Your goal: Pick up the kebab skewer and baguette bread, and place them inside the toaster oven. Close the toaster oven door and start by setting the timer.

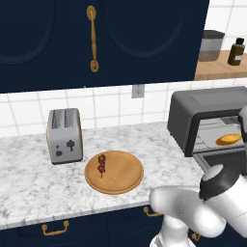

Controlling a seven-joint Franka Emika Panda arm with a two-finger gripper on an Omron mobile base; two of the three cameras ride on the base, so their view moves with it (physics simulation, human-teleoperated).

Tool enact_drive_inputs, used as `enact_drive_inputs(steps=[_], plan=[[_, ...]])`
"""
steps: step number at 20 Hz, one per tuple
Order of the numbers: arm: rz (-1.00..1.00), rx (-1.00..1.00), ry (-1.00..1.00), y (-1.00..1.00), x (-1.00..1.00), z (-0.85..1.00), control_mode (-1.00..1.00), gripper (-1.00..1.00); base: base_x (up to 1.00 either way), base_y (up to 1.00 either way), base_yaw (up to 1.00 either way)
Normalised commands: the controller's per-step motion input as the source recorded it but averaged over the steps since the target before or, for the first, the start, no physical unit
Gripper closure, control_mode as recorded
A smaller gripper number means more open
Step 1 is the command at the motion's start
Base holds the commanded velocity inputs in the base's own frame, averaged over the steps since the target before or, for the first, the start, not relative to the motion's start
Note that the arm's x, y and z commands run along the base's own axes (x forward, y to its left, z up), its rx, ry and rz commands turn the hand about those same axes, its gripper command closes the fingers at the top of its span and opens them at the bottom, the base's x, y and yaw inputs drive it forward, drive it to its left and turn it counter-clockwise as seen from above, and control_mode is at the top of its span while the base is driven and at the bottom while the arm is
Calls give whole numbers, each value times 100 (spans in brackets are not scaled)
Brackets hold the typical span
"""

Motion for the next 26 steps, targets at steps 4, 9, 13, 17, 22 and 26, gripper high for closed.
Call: enact_drive_inputs(steps=[4, 9, 13, 17, 22, 26], plan=[[25, -1, 16, 71, -24, 28, -100, -100, 0, 0, 0], [38, -11, 17, 99, -32, 1, -100, -100, 0, 0, 0], [21, -10, 0, 89, -63, -1, -100, -100, 0, 0, 0], [18, 0, 0, 19, -8, 0, -100, -100, 0, 0, 0], [22, 0, 0, 0, 1, 0, -100, -100, 0, 0, 0], [32, 0, 1, 0, 0, 0, -100, -100, 0, 0, 0]])
